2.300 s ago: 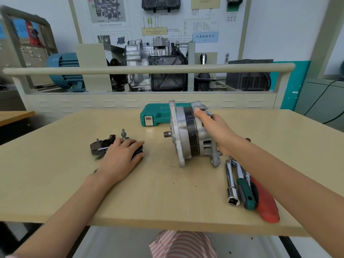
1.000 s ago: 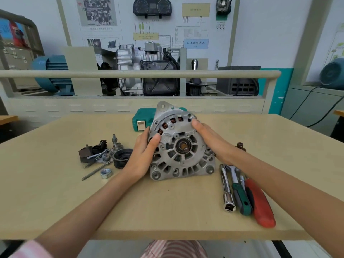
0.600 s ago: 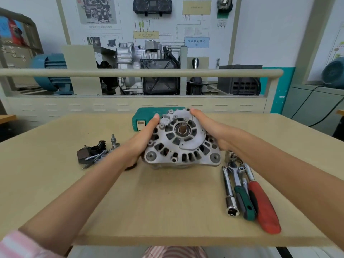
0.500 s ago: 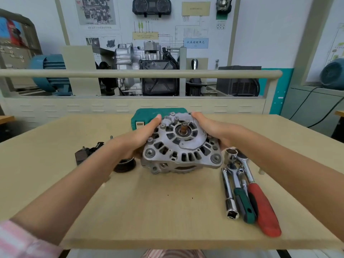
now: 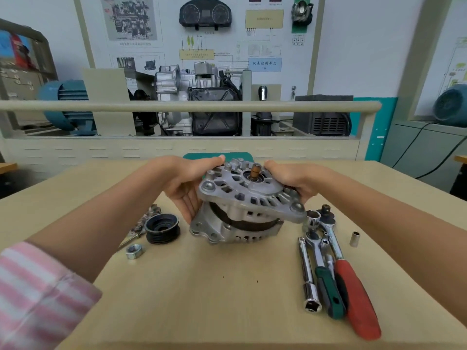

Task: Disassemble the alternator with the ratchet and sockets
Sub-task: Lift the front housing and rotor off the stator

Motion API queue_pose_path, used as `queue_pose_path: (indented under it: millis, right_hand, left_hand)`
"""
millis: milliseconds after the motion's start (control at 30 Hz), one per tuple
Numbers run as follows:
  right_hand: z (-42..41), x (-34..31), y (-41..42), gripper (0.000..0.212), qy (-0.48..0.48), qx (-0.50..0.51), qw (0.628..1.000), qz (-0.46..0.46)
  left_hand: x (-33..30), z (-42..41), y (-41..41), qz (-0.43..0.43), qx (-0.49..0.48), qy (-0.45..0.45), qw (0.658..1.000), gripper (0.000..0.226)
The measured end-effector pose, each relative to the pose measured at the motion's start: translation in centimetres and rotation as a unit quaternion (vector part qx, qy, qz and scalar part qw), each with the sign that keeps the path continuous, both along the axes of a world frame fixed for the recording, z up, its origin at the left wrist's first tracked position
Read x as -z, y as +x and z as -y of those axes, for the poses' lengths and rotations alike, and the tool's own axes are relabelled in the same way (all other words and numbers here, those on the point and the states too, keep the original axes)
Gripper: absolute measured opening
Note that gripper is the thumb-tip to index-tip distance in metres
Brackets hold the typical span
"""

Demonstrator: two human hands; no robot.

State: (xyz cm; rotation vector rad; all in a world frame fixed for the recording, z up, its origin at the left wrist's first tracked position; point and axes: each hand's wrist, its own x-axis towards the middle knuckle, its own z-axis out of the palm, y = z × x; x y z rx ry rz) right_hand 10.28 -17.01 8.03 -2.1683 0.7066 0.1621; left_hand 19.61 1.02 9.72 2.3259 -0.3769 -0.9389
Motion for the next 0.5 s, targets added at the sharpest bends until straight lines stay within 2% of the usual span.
queue_pose_path:
  millis: [200,300,400,433,500]
  right_hand:
    - [-1.8,-2.4,0.7,0.073,-0.013,-0.042,0.997,-0.062]
    - [-2.3,-2.7,0.3,0.068,-0.046,-0.036,0.998,-0.021]
    - [-1.9,-2.2,-0.4,0.049,-0.090,-0.035,0.993,0.067]
    - [-1.7,-2.1,-0.7,0.044,-0.071,-0.046,0.993,0.086]
    - [-1.4,-1.7,-1.4,0.034,0.026,-0.052,0.994,0.095]
  left_hand:
    - [1.1,-2.5,0.9,-0.072,-0.029,-0.028,0.997,0.109]
    - [2.0,-3.0,0.7,-0.082,-0.062,-0.064,0.993,0.100]
    - [2.4,-3.1,0.3,-0.077,-0.090,-0.102,0.988,0.087]
    - [2.4,-3.0,0.2,-0.070,-0.093,-0.112,0.987,0.083]
    - [2.5,-2.5,0.0,-0.024,-0.089,-0.113,0.989,0.079]
